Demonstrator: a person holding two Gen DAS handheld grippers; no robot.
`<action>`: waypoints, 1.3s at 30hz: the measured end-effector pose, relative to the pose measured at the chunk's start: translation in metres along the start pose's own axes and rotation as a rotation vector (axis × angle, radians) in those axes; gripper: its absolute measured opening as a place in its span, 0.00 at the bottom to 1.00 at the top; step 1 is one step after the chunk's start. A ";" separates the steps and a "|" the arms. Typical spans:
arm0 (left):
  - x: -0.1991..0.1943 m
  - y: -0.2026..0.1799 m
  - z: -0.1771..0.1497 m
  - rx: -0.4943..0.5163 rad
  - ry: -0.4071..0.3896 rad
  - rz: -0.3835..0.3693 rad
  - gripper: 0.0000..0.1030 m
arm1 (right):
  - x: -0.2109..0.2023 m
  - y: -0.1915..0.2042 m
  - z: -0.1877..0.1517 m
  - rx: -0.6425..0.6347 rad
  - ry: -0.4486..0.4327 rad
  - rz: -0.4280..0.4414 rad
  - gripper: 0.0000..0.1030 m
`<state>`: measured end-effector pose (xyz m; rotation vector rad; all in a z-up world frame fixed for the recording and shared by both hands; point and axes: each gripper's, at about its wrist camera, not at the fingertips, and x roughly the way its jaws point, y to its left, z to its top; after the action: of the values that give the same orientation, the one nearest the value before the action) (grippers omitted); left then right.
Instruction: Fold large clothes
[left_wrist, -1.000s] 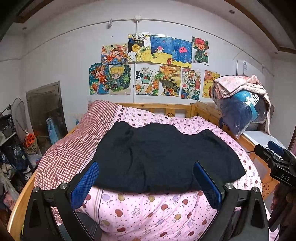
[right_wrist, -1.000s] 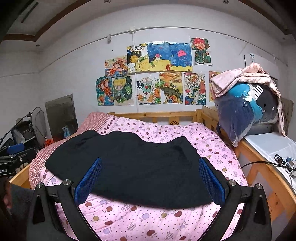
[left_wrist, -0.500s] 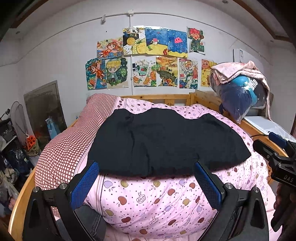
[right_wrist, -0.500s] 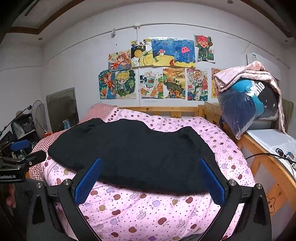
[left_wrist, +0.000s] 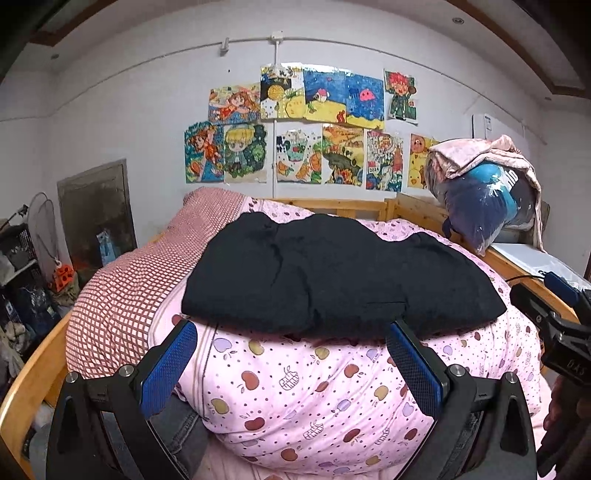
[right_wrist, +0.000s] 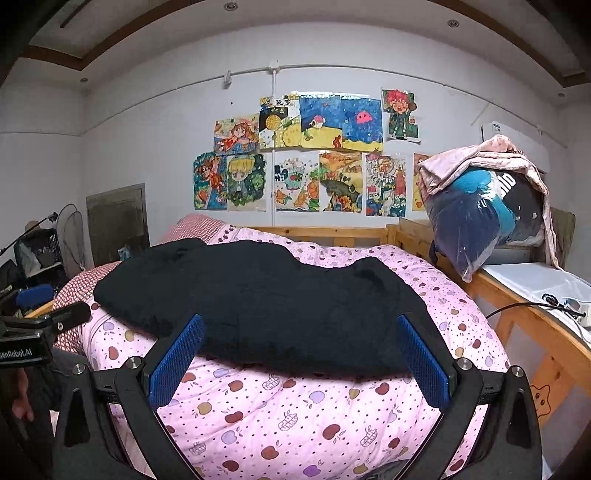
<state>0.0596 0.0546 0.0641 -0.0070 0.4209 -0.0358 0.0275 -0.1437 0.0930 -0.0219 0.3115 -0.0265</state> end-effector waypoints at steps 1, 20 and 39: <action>-0.002 0.000 -0.002 0.004 -0.011 0.007 1.00 | 0.000 0.000 -0.003 -0.001 0.001 -0.004 0.98; -0.002 -0.008 -0.015 0.037 0.005 0.028 1.00 | 0.003 -0.008 -0.019 0.017 0.035 -0.018 0.98; -0.004 -0.009 -0.017 0.045 0.005 0.023 1.00 | 0.001 -0.006 -0.022 0.013 0.043 -0.009 0.98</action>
<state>0.0491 0.0453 0.0506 0.0424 0.4246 -0.0225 0.0216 -0.1500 0.0720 -0.0096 0.3546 -0.0375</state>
